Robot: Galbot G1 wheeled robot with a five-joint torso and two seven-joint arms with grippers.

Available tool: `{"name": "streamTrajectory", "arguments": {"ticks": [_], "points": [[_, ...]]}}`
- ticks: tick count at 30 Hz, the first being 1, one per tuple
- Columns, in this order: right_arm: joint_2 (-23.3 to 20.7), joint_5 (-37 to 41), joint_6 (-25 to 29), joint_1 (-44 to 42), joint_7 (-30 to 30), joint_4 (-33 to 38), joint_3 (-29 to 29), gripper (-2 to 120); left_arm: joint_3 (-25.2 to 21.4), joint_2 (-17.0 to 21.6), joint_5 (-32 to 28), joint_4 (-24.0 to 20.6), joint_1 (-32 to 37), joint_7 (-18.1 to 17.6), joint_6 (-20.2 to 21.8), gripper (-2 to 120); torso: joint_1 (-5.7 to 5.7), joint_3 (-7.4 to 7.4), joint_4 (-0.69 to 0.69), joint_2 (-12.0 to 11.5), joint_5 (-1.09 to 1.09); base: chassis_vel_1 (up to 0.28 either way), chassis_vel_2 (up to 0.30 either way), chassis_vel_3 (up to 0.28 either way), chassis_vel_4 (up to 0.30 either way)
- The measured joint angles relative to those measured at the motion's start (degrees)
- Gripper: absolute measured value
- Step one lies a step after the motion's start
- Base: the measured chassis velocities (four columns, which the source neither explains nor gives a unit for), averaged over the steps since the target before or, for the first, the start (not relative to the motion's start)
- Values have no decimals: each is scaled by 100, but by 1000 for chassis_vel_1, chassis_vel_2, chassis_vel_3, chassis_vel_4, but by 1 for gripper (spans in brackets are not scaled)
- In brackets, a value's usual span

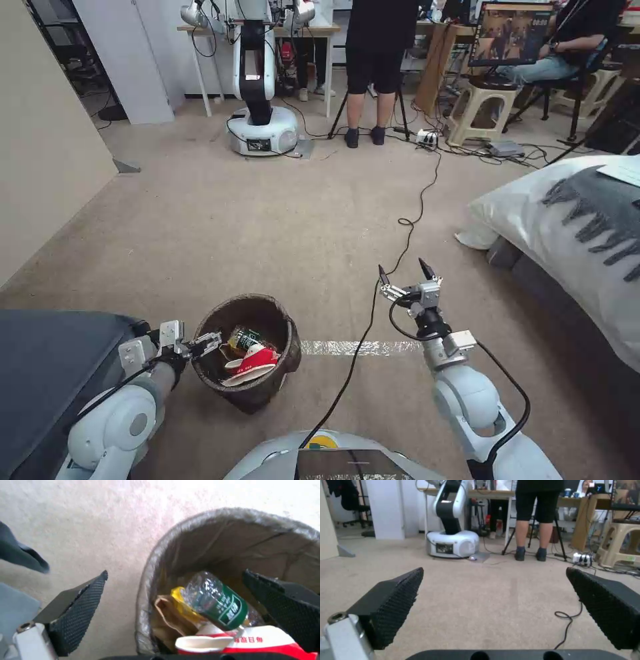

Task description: Pick up the trash bin, then pick up the garbage from the floor and place it into the trash bin.

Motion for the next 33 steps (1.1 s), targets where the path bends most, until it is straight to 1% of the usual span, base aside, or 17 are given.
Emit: {"name": "streamTrajectory", "arguments": {"ticks": [6,9,10,11,12,14,15,16,17,19,20,21,23,25,26,28,33], "points": [[1,13,-4,-5,7,29,7,100,-35,-18,431,-249,98,36,-54,100,0,0,0,0,1,0,0,0,0],[23,13,-4,-63,11,65,54,100,-39,-81,1118,-265,178,633,-759,100,0,0,0,0,0,0,0,0,0],[23,13,-4,-63,11,65,54,100,-39,-81,1118,-265,178,633,-759,100,0,0,0,0,0,0,0,0,0],[32,12,-4,-83,12,77,73,100,-39,-97,1336,-245,193,816,-1045,100,0,0,-2,0,1,0,0,0,0],[44,12,-4,-107,14,94,98,100,-33,-118,1537,-221,214,977,-1481,100,0,0,-1,0,0,0,0,0,0],[66,8,-4,-138,15,112,131,100,-21,-137,1718,-193,231,1072,-2012,100,0,0,-1,0,0,0,0,0,0],[66,8,-4,-138,15,112,131,100,-21,-137,1718,-193,231,1072,-2012,100,0,0,-1,0,0,0,0,0,0],[81,0,-4,-156,15,122,148,100,-16,-147,1797,-165,240,1127,-2309,100,0,0,-1,0,0,0,0,0,0],[115,-18,-3,-185,15,136,166,100,-13,-166,1915,-103,253,1192,-2739,100,0,0,-1,0,0,0,0,0,0],[164,-69,-2,-219,15,153,171,100,-22,-225,2091,-1,288,1292,-3398,100,0,0,0,0,0,0,0,0,0],[164,-69,-2,-219,15,153,171,100,-22,-225,2091,-1,288,1292,-3398,100,0,0,0,0,0,0,0,0,0],[181,-87,-2,-229,15,158,171,100,-28,-248,2129,25,303,1313,-3585,100,0,0,0,0,0,0,0,0,0],[262,-172,-1,-282,37,194,163,100,-22,-359,2214,100,366,1315,-4277,100,0,0,1,0,0,0,0,0,0],[322,-268,22,-316,121,207,134,100,12,-450,2331,135,397,1264,-4654,100,0,0,0,0,0,0,0,0,0],[322,-268,22,-316,121,207,134,100,12,-450,2331,135,397,1264,-4654,100,0,0,0,0,0,0,0,0,0],[424,-376,45,-364,279,238,74,100,82,-554,2544,189,414,1131,-5045,100,0,0,0,0,0,0,0,0,0],[636,-604,95,-533,412,327,-12,100,181,-685,2889,294,430,873,-5482,100,0,0,0,0,0,0,0,0,0]]}}
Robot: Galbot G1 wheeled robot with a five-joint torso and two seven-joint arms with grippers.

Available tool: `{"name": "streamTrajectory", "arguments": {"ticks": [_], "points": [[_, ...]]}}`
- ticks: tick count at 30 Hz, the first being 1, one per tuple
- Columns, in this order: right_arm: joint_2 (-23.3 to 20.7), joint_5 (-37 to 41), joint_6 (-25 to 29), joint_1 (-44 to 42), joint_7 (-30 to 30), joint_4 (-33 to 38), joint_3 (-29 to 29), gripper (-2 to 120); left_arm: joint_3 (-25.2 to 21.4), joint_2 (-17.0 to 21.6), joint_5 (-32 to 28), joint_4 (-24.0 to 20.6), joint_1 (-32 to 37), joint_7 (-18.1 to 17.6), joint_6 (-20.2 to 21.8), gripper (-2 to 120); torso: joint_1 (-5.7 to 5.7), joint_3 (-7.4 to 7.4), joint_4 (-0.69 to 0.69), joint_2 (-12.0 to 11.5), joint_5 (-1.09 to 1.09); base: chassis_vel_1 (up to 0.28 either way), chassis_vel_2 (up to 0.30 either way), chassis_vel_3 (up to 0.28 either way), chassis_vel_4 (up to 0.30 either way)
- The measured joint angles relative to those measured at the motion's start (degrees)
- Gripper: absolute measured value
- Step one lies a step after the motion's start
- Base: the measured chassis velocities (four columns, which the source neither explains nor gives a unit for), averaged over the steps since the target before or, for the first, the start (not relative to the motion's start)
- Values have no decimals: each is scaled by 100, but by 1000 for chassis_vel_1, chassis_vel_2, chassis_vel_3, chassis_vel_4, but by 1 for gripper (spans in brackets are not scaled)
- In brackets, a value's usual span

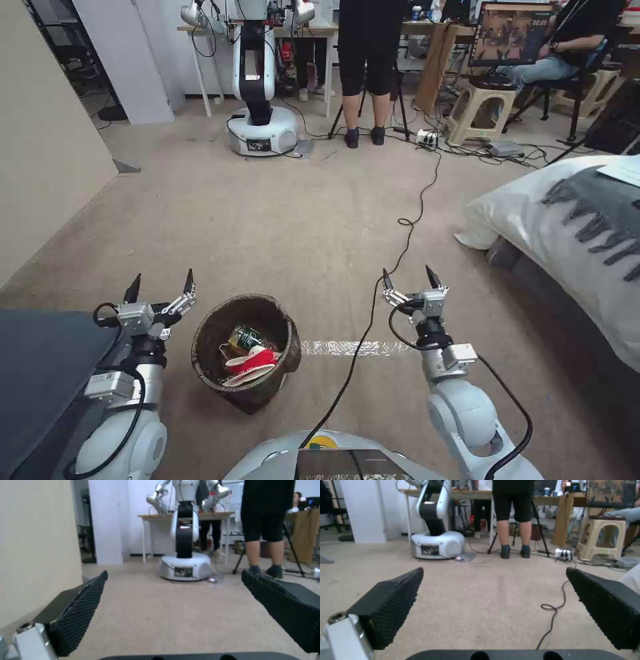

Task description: Pick up the trash bin, then pick up the garbage from the floor and place it into the trash bin.

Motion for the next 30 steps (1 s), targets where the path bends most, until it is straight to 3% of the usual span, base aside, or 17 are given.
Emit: {"name": "streamTrajectory", "arguments": {"ticks": [13,21,30], "points": [[636,-889,256,-472,240,95,24,100,90,-240,667,115,71,-187,-624,100,0,0,-1,0,0,0,0,0,0],[669,-927,327,-602,187,188,165,100,132,-262,751,164,142,397,-639,100,0,0,0,0,0,0,0,0,0],[683,-905,354,-674,97,203,218,100,165,-282,706,181,213,714,-674,100,0,0,0,0,0,0,0,0,0]]}}
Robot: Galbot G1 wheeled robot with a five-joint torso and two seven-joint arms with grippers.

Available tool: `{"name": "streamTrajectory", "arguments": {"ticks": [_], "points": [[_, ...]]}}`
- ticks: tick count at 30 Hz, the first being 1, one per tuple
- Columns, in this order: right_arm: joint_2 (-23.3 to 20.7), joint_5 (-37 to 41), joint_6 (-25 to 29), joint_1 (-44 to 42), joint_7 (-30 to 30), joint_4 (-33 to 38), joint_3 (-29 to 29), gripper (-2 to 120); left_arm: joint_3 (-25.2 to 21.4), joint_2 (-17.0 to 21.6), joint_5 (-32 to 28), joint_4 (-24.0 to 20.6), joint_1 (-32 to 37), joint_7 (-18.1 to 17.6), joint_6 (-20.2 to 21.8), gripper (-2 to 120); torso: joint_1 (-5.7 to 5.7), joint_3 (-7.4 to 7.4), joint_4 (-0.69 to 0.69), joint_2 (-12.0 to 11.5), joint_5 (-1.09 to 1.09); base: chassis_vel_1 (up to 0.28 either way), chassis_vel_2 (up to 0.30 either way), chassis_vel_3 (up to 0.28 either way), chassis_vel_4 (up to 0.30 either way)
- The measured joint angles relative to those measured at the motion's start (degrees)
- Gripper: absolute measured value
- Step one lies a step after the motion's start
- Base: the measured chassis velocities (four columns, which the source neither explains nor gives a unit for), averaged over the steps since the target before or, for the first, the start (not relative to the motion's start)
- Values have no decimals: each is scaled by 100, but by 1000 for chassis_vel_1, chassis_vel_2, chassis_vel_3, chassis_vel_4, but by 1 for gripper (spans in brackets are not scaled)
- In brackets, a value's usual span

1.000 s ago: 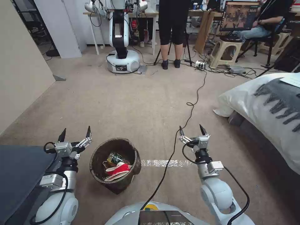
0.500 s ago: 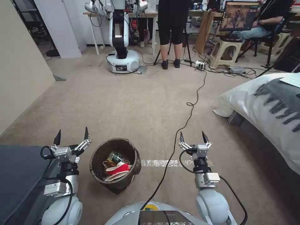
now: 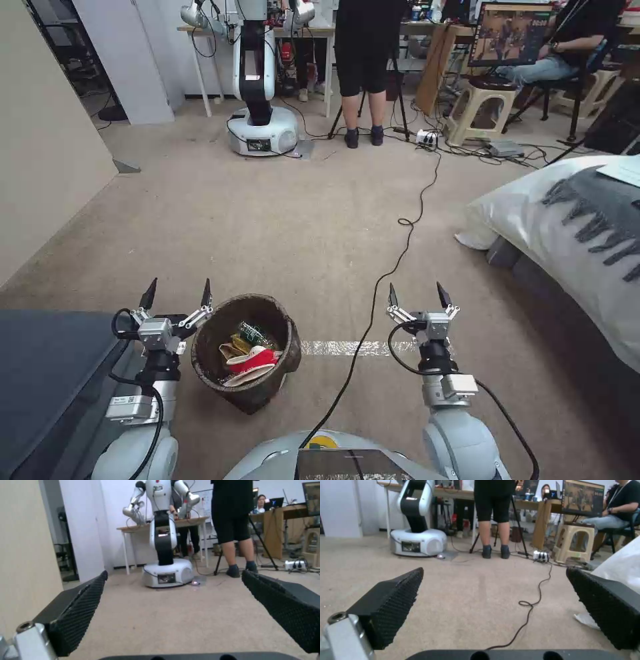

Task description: Pick up the trash bin, then pick up the garbage from the floor and place it into the trash bin.

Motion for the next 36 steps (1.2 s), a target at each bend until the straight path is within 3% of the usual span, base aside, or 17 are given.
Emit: {"name": "streamTrajectory", "arguments": {"ticks": [36], "points": [[-1,7,-33,-5,-12,-1,-6,100,1,-35,-68,22,19,67,14,100,0,0,0,0,0,0,0,0,0]]}}
